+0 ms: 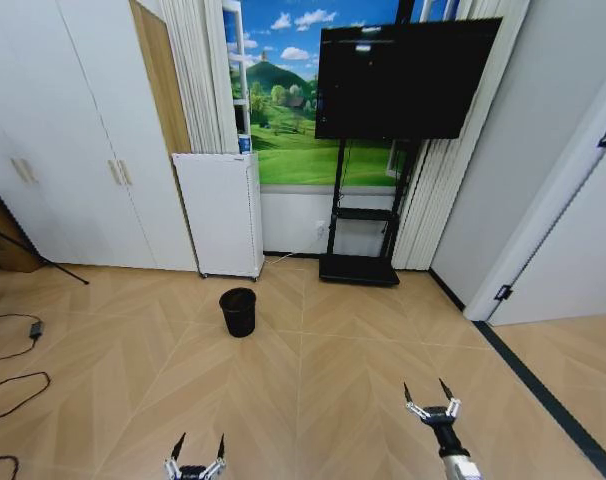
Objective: Pick up the trash bin and place the garbage on the floor into it.
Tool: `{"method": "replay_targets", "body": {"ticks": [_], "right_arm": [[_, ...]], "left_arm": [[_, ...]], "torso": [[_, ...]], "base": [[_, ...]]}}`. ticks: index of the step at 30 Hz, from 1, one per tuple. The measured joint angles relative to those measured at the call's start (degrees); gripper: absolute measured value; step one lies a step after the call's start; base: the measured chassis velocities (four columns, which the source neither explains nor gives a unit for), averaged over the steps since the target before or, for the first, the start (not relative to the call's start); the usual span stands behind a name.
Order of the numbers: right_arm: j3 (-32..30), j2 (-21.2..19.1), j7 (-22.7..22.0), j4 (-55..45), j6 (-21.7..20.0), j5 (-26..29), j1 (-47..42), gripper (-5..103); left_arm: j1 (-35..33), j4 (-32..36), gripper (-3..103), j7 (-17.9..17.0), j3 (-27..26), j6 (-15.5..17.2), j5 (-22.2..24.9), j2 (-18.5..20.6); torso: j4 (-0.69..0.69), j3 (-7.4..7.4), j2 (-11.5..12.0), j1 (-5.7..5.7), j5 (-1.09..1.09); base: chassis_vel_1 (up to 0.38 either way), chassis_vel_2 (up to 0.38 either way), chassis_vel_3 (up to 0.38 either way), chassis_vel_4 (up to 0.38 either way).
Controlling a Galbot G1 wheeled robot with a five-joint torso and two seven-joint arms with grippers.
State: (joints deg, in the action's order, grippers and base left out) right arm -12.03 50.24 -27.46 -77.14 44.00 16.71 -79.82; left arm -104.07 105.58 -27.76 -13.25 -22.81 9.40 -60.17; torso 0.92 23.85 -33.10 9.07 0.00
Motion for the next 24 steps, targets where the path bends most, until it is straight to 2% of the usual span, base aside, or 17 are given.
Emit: {"method": "replay_targets", "body": {"ticks": [1, 2, 4, 5, 8, 9, 12, 13, 14, 16, 19, 21, 22, 24], "right_arm": [[1.34, -1.32, -1.0, -3.39, -2.55, 5.8, 0.95, 100], [1.34, -1.32, -1.0, -3.39, -2.55, 5.8, 0.95, 100], [3.91, -3.93, -1.91, -6.6, -4.58, 10.54, 2.74, 100], [3.91, -3.93, -1.91, -6.6, -4.58, 10.54, 2.74, 100], [8.85, -7.93, -4.23, -9.86, -7.51, 14.19, 7.26, 100], [8.85, -7.93, -4.23, -9.86, -7.51, 14.19, 7.26, 100], [14.99, -12.4, -8.59, -12.53, -12.92, 17.68, 14.1, 100], [14.99, -12.4, -8.59, -12.53, -12.92, 17.68, 14.1, 100], [16.56, -13.37, -9.16, -12.68, -13.96, 18.31, 15.76, 100], [22.11, -16.34, -10.94, -12.72, -17.9, 22.08, 21.7, 100], [23.53, -16.98, -11.76, -12.71, -19.82, 24.02, 23.59, 100], [26.26, -16.9, -15.77, -11.88, -25.6, 28.49, 27.48, 100], [26.26, -16.9, -15.77, -11.88, -25.6, 28.49, 27.48, 100], [27.49, -15.54, -18.97, -10.42, -28.55, 30.65, 29.48, 100]], "left_arm": [[0.18, 1.19, 100, -0.53, -0.51, 0.46, 1.37, 1.7], [0.18, 1.19, 100, -0.53, -0.51, 0.46, 1.37, 1.7], [0.21, 3.16, 100, -1.6, -2.61, 1.25, 4.31, 4.69], [0.21, 3.16, 100, -1.6, -2.61, 1.25, 4.31, 4.69], [-0.01, 6.18, 100, -3.0, -7.22, 2.62, 9.55, 9.7], [-0.01, 6.18, 100, -3.0, -7.22, 2.62, 9.55, 9.7], [0.98, 8.99, 100, -5.03, -11.93, 4.67, 15.46, 16.4], [0.98, 8.99, 100, -5.03, -11.93, 4.67, 15.46, 16.4], [1.73, 9.58, 100, -5.88, -12.81, 5.29, 17.24, 18.16], [6.31, 10.82, 100, -8.92, -14.74, 7.24, 23.2, 23.69], [8.58, 10.91, 100, -10.01, -14.9, 7.93, 25.26, 25.48], [15.27, 10.54, 100, -13.67, -13.25, 10.03, 29.47, 28.95], [15.27, 10.54, 100, -13.67, -13.25, 10.03, 29.47, 28.95], [18.45, 9.86, 100, -15.12, -11.82, 11.26, 31.43, 30.42]], "torso": [[-0.01, -0.02, 0.01, -0.01, 0.01], [-0.01, -0.02, 0.01, -0.01, 0.01], [-0.02, -0.02, 0.04, -0.01, 0.01], [-0.02, -0.02, 0.04, -0.01, 0.01], [-0.01, -0.04, 0.06, -0.02, 0.0], [-0.01, -0.04, 0.06, -0.02, 0.0], [-0.02, -0.04, 0.07, -0.04, 0.01], [-0.02, -0.04, 0.07, -0.04, 0.01], [-0.03, -0.05, 0.08, -0.04, 0.01], [-0.01, -0.05, 0.1, -0.04, 0.0], [0.0, -0.05, 0.11, -0.04, 0.01], [0.01, -0.06, 0.12, -0.04, 0.01], [0.01, -0.06, 0.12, -0.04, 0.01], [0.01, -0.06, 0.12, -0.04, 0.01]], "base": [[0.0, 0.0, 0.0, 0.0], [0.0, 0.0, 0.0, 0.0], [0.0, 0.0, 0.0, 0.0], [0.0, 0.0, 0.0, 0.0], [0.0, 0.0, 0.0, 0.0], [0.0, 0.0, 0.0, 0.0], [0.0, 0.0, 0.0, 0.0], [0.0, 0.0, 0.0, 0.0], [0.0, 0.0, 0.0, 0.0], [0.0, 0.0, 0.0, 0.0], [0.0, 0.0, 0.0, 0.0], [0.0, 0.0, 0.0, 0.0], [0.0, 0.0, 0.0, 0.0], [0.0, 0.0, 0.0, 0.0]]}}
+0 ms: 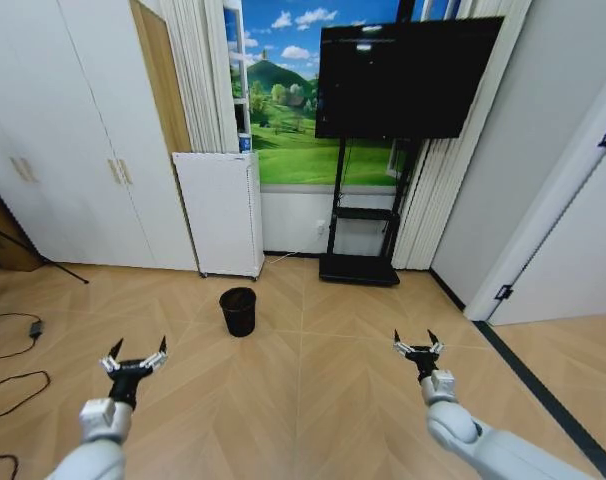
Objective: Pick up the trash bin and place the garbage on the floor into it.
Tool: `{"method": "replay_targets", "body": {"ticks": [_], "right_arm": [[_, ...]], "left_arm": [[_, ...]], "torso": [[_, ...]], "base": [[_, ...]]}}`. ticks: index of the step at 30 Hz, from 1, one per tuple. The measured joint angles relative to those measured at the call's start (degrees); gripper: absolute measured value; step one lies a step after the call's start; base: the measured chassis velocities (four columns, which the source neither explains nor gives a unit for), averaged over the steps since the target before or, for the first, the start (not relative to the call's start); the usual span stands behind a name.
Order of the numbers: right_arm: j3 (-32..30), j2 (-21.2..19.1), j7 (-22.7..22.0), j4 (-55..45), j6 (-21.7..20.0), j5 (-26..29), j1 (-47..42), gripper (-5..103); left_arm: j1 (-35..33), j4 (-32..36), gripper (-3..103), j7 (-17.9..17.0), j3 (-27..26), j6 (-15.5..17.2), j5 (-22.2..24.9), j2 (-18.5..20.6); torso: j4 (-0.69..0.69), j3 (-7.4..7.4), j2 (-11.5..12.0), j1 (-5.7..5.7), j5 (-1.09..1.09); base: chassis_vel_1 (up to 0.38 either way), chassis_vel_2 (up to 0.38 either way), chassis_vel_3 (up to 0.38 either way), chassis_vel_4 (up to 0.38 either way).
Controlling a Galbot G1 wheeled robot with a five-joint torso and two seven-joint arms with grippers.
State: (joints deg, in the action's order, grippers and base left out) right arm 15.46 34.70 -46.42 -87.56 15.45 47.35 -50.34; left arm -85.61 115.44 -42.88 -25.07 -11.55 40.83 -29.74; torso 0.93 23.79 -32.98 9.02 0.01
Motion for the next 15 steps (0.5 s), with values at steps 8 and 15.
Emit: {"method": "replay_targets", "body": {"ticks": [8, 15], "right_arm": [[1.66, 5.05, -5.25, 6.25, -3.5, 6.1, 4.89, 100], [3.82, -1.63, 27.97, 6.38, 20.41, 3.58, 3.76, 100]], "left_arm": [[9.99, -3.79, 100, -0.69, 8.62, 1.22, 2.65, 1.74], [14.02, -4.6, 100, 3.71, 13.85, -0.15, 5.09, 0.45]], "torso": [[-0.04, -0.01, 0.01, -0.01, -0.02], [-0.01, -0.02, 0.02, -0.02, 0.01]], "base": [[0.0, 0.0, 0.0, 0.0], [0.0, 0.0, 0.0, 0.0]]}}
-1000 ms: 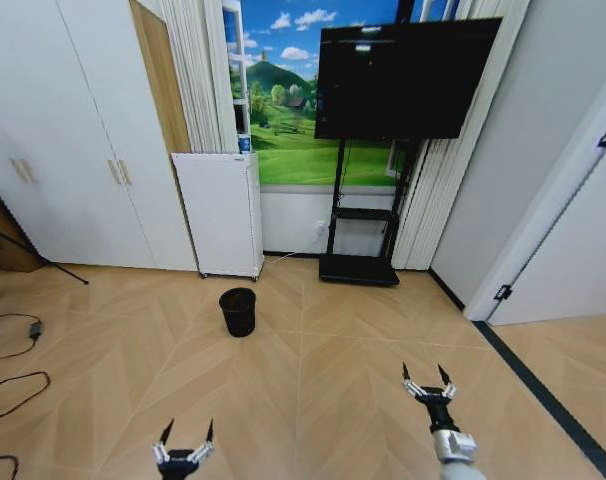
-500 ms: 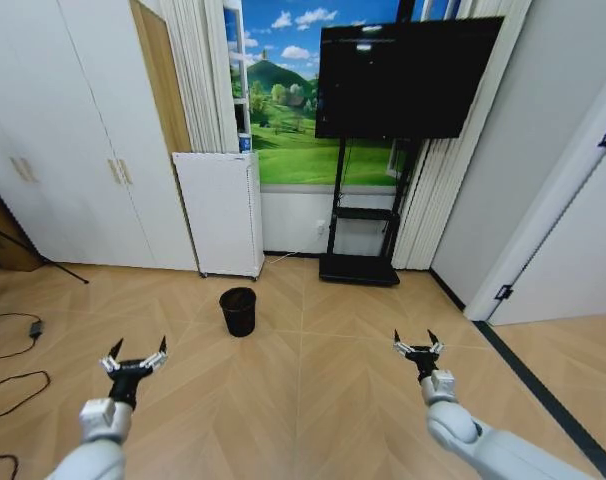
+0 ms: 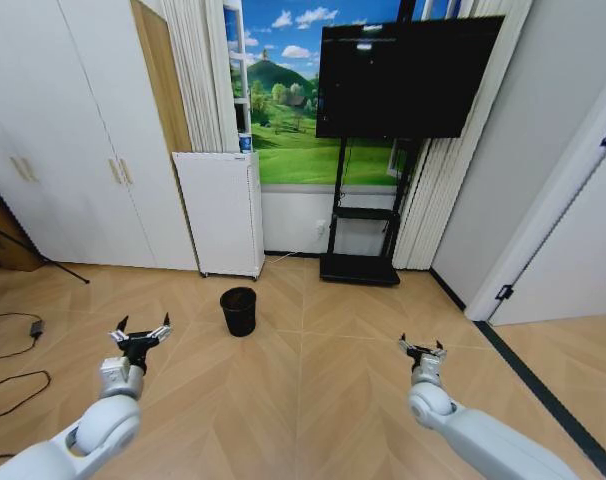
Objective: Pick up the trash bin and place the garbage on the floor into it.
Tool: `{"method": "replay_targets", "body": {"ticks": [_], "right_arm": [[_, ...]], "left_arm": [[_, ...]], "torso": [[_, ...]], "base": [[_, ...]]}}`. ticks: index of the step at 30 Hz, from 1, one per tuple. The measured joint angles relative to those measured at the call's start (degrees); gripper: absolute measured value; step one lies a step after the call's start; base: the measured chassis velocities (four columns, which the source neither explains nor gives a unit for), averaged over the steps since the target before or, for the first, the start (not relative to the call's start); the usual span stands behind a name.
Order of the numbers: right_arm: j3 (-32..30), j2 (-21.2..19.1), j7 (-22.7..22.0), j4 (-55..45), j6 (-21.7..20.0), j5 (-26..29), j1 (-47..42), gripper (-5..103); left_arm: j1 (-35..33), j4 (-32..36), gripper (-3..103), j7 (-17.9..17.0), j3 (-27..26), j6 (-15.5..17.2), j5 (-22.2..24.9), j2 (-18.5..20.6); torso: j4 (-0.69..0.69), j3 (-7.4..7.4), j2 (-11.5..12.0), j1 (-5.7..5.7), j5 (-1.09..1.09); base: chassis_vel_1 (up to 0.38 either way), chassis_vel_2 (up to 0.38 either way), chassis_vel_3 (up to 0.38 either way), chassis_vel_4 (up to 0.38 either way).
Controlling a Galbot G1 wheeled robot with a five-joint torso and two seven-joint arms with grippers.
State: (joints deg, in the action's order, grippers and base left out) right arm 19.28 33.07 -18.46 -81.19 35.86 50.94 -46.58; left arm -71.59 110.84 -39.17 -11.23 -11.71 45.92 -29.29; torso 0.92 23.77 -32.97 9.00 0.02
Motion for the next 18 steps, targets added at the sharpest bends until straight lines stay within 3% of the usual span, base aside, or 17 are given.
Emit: {"method": "replay_targets", "body": {"ticks": [1, 3, 8, 11, 14, 17, 18], "right_arm": [[0.0, 0.0, 0.0, 0.0, 0.0, 0.0, 0.0, 100], [1.61, -2.68, 5.98, -1.67, 3.4, -2.59, -0.18, 100], [3.04, -4.04, 6.99, -3.54, 3.94, -3.28, 0.69, 100], [3.85, -4.3, 5.94, -3.44, 3.26, -3.43, 2.0, 100], [5.37, -2.6, -1.9, -3.04, -0.54, -2.16, 5.51, 100], [5.41, -2.55, -2.1, -3.04, -0.61, -2.11, 5.59, 100], [5.84, -1.8, -4.38, -3.21, -1.32, -1.9, 6.52, 100]], "left_arm": [[0.0, 0.0, 100, 0.0, 0.0, 0.0, 0.0, 0.0], [0.02, 0.26, 100, 2.64, 0.53, -0.69, 0.53, -0.12], [1.53, 0.72, 100, 6.72, 1.72, -1.7, 1.97, 0.15], [3.19, 0.3, 100, 7.75, 2.55, -1.83, 2.47, 0.38], [6.19, -1.97, 100, 7.25, 3.45, -1.26, 2.96, 0.16], [6.31, -2.05, 100, 7.22, 3.46, -1.24, 3.01, 0.14], [7.0, -2.46, 100, 7.1, 3.52, -1.1, 3.31, 0.07]], "torso": [[0.0, 0.0, 0.0, 0.0, 0.0], [0.01, -0.01, 0.0, 0.0, 0.0], [-0.01, -0.01, 0.0, -0.01, -0.04], [0.0, -0.01, 0.0, -0.01, -0.02], [0.0, 0.0, 0.01, 0.0, -0.02], [0.0, 0.0, 0.01, 0.0, -0.01], [-0.01, 0.0, 0.02, 0.0, -0.02]], "base": [[0.0, 0.0, 0.0, 0.0], [0.0, 0.0, 0.0, 0.0], [0.0, 0.0, 0.0, 0.0], [0.0, 0.0, 0.0, 0.0], [0.0, 0.0, 0.0, 0.0], [0.0, 0.0, 0.0, 0.0], [0.0, 0.0, 0.0, 0.0]]}}
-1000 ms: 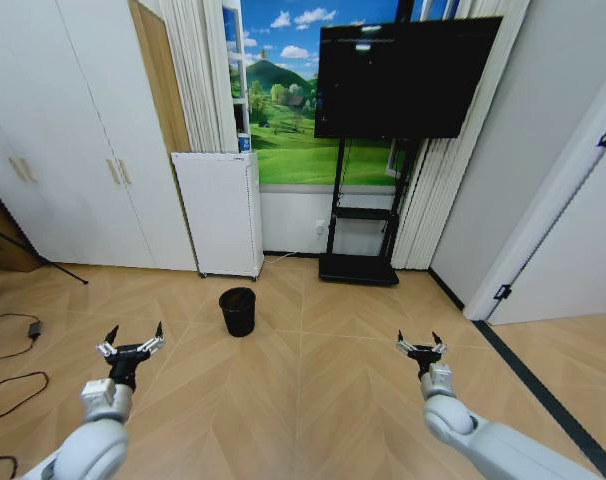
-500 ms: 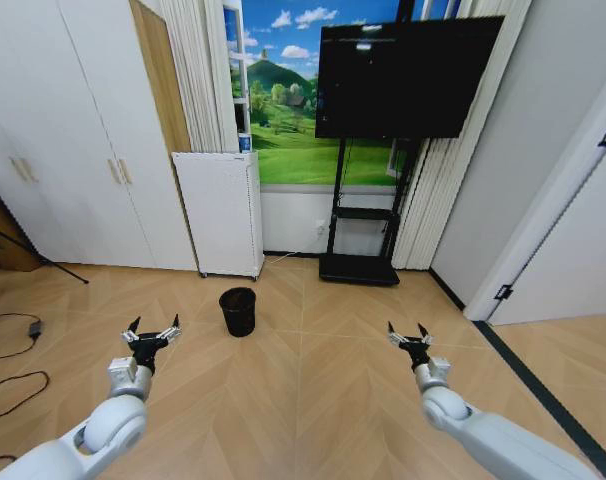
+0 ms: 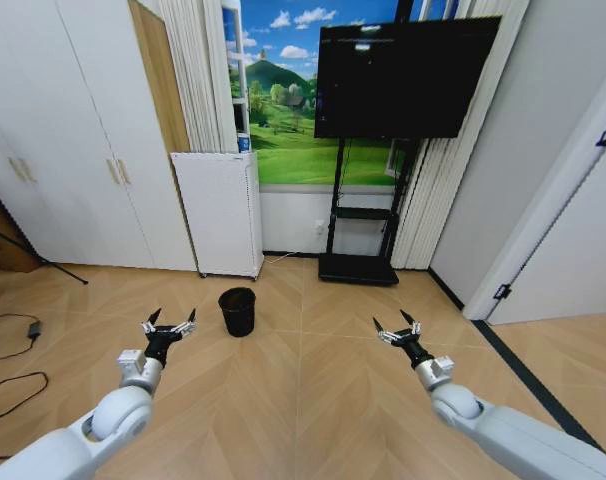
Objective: Pick up the trash bin and place the garbage on the floor into it.
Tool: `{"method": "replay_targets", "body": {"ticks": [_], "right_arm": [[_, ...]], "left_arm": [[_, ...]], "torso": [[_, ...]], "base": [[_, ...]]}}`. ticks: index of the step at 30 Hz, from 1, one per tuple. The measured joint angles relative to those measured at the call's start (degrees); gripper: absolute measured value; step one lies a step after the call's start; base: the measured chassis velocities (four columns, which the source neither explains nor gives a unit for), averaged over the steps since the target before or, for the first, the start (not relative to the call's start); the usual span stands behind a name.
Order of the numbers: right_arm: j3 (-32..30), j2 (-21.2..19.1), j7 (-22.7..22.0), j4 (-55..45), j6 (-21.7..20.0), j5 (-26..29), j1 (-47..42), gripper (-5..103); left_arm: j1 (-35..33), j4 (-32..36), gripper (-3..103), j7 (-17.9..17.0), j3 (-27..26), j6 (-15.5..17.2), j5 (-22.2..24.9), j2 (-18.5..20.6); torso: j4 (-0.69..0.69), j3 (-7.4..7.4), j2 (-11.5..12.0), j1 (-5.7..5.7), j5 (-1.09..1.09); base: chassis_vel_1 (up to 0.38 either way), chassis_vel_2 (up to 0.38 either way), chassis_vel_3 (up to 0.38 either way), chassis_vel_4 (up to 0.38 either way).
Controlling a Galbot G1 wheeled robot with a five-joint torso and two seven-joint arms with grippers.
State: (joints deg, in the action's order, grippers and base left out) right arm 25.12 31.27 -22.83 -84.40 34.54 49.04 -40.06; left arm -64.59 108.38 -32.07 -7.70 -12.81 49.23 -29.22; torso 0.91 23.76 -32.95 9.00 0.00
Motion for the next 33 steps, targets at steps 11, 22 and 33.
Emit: {"method": "replay_targets", "body": {"ticks": [11, 22, 33], "right_arm": [[5.24, 0.45, -7.13, -5.16, -5.5, 2.52, 8.52, 100], [13.35, 3.21, -12.26, 1.27, -10.25, 0.21, 13.45, 100], [10.86, 2.52, -12.09, 3.08, -9.31, 0.35, 10.78, 100]], "left_arm": [[6.2, 2.01, 100, 2.2, -0.17, 2.79, 6.59, 2.65], [7.5, 2.78, 100, 3.51, 3.79, 3.03, 5.47, 1.1], [16.48, -0.98, 100, 2.24, 12.53, 2.91, 4.35, -2.77]], "torso": [[0.0, -0.01, 0.0, 0.0, 0.01], [-0.01, 0.0, 0.0, 0.0, -0.03], [0.0, -0.01, 0.0, 0.0, 0.0]], "base": [[0.0, 0.0, 0.0, 0.0], [0.0, 0.0, 0.0, 0.0], [0.0, 0.0, 0.0, 0.0]]}}
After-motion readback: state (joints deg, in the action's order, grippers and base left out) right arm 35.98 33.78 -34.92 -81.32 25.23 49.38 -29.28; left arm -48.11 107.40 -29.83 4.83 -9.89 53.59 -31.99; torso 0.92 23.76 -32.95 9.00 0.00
